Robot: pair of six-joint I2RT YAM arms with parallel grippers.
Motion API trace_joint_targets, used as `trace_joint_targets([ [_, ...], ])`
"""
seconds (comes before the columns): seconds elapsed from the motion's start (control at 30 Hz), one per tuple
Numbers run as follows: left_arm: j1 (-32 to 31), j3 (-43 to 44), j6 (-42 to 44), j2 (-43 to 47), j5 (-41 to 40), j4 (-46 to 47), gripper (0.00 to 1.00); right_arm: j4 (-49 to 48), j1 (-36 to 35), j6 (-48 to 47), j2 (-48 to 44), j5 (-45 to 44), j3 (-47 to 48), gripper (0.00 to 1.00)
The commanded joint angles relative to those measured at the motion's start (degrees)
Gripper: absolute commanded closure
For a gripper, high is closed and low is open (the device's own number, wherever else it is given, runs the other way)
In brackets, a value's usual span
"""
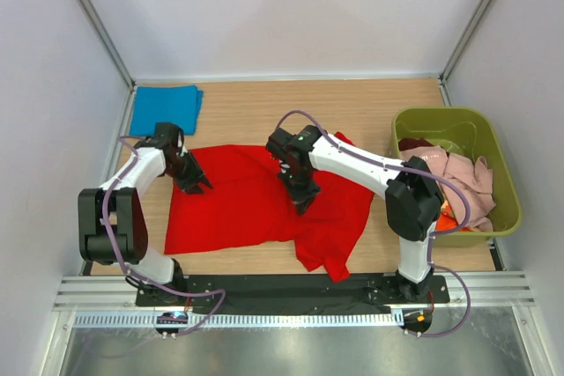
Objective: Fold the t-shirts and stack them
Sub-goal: Fold the tshirt
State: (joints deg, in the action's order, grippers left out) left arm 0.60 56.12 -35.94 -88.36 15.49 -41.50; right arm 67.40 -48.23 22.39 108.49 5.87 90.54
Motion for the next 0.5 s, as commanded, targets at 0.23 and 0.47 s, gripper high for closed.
trace_joint_targets([
  [0.23, -0.1, 3.1, 0.5, -0.5, 0.2, -0.6, 0.66, -1.5, -0.3, 4.1, 0.3, 6.9, -0.8, 0.74],
  [0.47, -0.1, 5.5, 1.1, -1.5, -0.3, -1.0, 0.66, -4.5, 16.1, 9.2, -1.2, 1.1, 7.3, 0.59],
])
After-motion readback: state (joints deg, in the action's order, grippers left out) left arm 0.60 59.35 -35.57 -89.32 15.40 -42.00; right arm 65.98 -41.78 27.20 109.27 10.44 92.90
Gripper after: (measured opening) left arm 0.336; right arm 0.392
